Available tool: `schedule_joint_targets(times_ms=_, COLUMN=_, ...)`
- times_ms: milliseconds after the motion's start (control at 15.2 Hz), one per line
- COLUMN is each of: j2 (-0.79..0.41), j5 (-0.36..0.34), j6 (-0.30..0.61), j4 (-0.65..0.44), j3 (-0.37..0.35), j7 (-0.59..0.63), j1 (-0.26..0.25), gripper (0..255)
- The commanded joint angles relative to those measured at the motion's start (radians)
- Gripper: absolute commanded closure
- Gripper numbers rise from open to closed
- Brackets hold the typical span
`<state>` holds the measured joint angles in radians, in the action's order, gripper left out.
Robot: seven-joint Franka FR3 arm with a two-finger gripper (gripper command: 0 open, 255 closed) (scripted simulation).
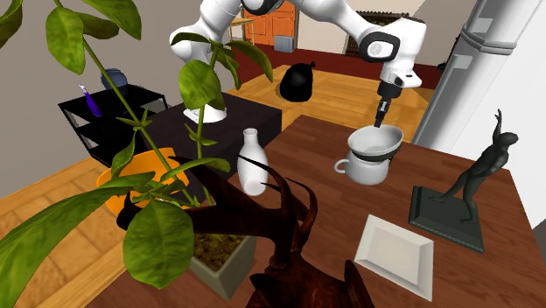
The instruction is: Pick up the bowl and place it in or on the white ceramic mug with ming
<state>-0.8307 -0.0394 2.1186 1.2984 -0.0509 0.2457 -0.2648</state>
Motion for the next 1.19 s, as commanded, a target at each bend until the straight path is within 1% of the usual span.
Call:
schedule_joint_targets(times_ms=0, j2=-0.007, j5=-0.002, j6=-0.003, j4=0.007, j3=0.006, j7=-0.001, j1=0.006, gripper=0)
schedule_joint_targets(times_ms=132, j2=-0.014, j5=-0.003, j6=-0.010, j4=-0.007, j3=0.005, j7=0.003, j1=0.002, gripper=0)
schedule_joint_targets(times_ms=330, j2=-0.007, j5=-0.002, j6=-0.005, j4=0.005, j3=0.006, j7=0.000, j1=0.005, gripper=0)
schedule_joint_targets(times_ms=594, j2=0.052, j5=0.000, j6=-0.094, j4=-0.025, j3=0.004, j7=-0.002, j1=0.006, gripper=0)
schedule_joint_targets(times_ms=1122, j2=0.052, j5=0.000, j6=-0.094, j4=-0.025, j3=0.004, j7=-0.002, j1=0.006, gripper=0)
